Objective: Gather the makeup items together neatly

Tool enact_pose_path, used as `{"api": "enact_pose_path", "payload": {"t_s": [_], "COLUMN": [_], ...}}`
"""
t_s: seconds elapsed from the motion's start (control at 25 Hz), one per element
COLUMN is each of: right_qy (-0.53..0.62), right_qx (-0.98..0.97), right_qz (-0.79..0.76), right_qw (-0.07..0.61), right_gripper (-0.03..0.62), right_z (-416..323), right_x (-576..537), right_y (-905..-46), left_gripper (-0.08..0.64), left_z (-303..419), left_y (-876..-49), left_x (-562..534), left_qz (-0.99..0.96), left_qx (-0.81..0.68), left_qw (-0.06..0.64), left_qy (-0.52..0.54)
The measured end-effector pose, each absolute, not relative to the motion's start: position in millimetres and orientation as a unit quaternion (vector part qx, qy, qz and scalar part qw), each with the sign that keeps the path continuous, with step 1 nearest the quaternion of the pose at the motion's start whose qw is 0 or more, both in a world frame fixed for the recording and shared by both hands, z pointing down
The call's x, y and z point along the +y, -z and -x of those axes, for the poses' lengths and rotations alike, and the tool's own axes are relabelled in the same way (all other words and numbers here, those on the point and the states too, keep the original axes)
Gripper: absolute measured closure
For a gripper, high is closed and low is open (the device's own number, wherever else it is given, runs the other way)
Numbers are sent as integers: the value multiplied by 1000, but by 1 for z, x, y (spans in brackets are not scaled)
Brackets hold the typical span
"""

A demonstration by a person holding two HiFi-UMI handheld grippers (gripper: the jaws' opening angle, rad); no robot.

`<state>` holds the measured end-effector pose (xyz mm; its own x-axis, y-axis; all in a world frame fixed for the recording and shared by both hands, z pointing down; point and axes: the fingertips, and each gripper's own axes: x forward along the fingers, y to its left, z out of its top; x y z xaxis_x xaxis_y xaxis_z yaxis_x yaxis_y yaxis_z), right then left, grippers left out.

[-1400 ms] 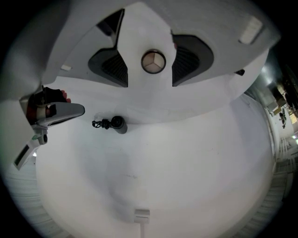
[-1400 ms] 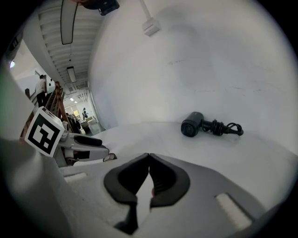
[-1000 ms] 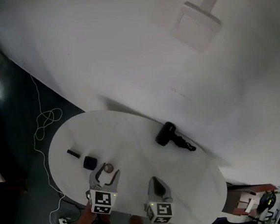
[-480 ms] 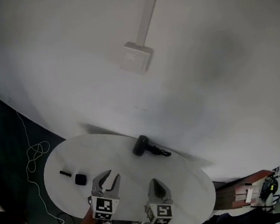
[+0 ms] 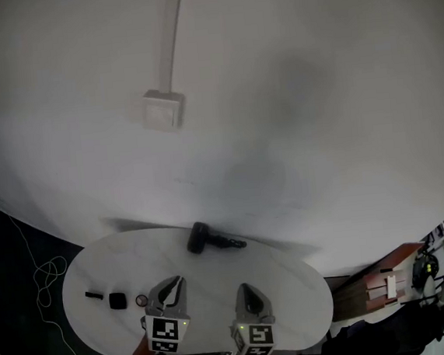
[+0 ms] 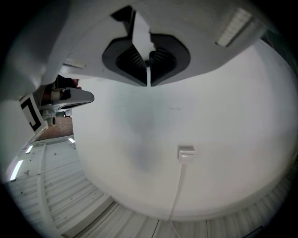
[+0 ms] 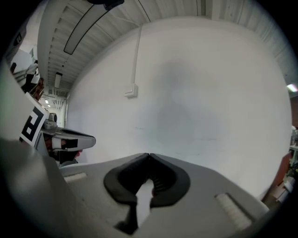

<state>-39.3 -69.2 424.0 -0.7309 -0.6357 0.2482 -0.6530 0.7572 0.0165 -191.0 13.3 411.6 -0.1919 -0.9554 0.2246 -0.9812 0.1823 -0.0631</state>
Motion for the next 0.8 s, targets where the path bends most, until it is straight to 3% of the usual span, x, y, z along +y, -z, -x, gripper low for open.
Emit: {"api": "enact_pose_path", "payload": {"t_s": [0.8], "right_qy": [-32], "right_qx": [-925], "right_qz": [-356], "right_qw": [127], "right_gripper": [588], "right_z": [30], "right_x": [-64], "right_y": [-425], "left_gripper": [541], "left_z": [180], "left_y": [-423], "left_x": [12], "left_qz": [-642], "left_qx": [-756], "left_qw": [74], "left_qy": [-108]}}
